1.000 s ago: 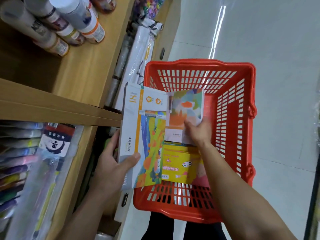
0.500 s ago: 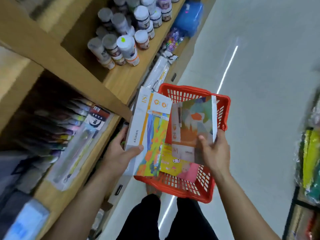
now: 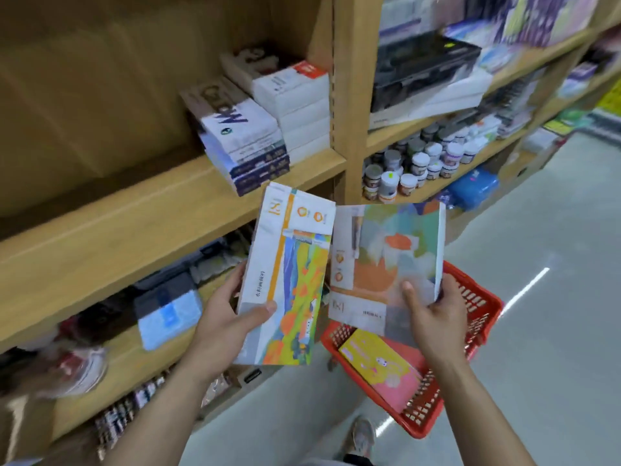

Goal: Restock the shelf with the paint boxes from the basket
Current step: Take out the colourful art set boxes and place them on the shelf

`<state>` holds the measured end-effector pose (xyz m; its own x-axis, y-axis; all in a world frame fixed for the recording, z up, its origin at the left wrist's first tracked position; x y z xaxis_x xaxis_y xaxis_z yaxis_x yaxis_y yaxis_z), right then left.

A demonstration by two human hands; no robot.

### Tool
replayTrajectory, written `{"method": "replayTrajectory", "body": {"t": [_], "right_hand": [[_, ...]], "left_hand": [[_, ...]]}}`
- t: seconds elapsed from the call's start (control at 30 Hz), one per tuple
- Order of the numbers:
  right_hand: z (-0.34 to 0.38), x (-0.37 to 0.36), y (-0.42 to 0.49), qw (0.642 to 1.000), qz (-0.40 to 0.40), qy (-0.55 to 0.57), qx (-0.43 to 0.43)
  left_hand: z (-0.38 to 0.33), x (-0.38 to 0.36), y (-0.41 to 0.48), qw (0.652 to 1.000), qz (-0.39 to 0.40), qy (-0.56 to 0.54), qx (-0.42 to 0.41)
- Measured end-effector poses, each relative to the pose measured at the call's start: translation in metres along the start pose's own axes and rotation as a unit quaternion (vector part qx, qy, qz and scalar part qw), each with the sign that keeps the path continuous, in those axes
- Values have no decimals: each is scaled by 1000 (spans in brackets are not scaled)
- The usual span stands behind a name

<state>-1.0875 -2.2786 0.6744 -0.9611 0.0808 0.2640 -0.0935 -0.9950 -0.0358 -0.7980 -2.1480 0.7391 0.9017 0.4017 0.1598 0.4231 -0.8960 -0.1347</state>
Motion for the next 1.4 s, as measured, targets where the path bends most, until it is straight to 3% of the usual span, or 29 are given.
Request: {"method": "replayTrajectory", "body": {"t": [0.2, 0.37, 0.63, 0.8, 0.97, 1.07, 1.1, 1.2, 1.4], "right_hand": [[54, -46, -64, 999, 22, 20, 46], [91, -76, -99, 998, 21, -2, 67], [126, -98, -93, 995, 42, 8, 92], [136, -109, -68, 995, 46, 11, 83], [132, -108, -47, 994, 52, 5, 94], [127, -105, -42, 994, 55, 9, 96], [126, -105, -42, 994, 59, 9, 95], [124, -104, -45, 994, 63, 11, 89], [120, -89, -48, 996, 55, 16, 68]], "left_hand": [[-33, 110, -51, 995, -80, 2, -52], [-46, 178, -27, 991, -123, -32, -44], [-53, 193, 46, 985, -133, -110, 27], [-61, 183, 85, 981, -184, -19, 53], [-50, 178, 81, 988, -156, -15, 2], [-23, 173, 51, 994, -52, -27, -91], [-16, 171, 46, 995, -35, -12, -95], [-14, 172, 52, 986, -99, 107, -86], [-39, 149, 98, 934, -150, 312, -83]]}}
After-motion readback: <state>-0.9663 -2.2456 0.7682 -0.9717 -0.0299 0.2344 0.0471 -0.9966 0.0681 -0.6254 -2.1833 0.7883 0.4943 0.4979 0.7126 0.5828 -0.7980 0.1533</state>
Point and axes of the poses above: each hand's wrist, its own y-axis towards the middle knuckle, its own x-axis out of the back of the hand, z = x × y, the point moved 4 cm from there along y, towards the middle knuckle, and after that the axes turned 4 degrees about -x, right-handed, at the moved point
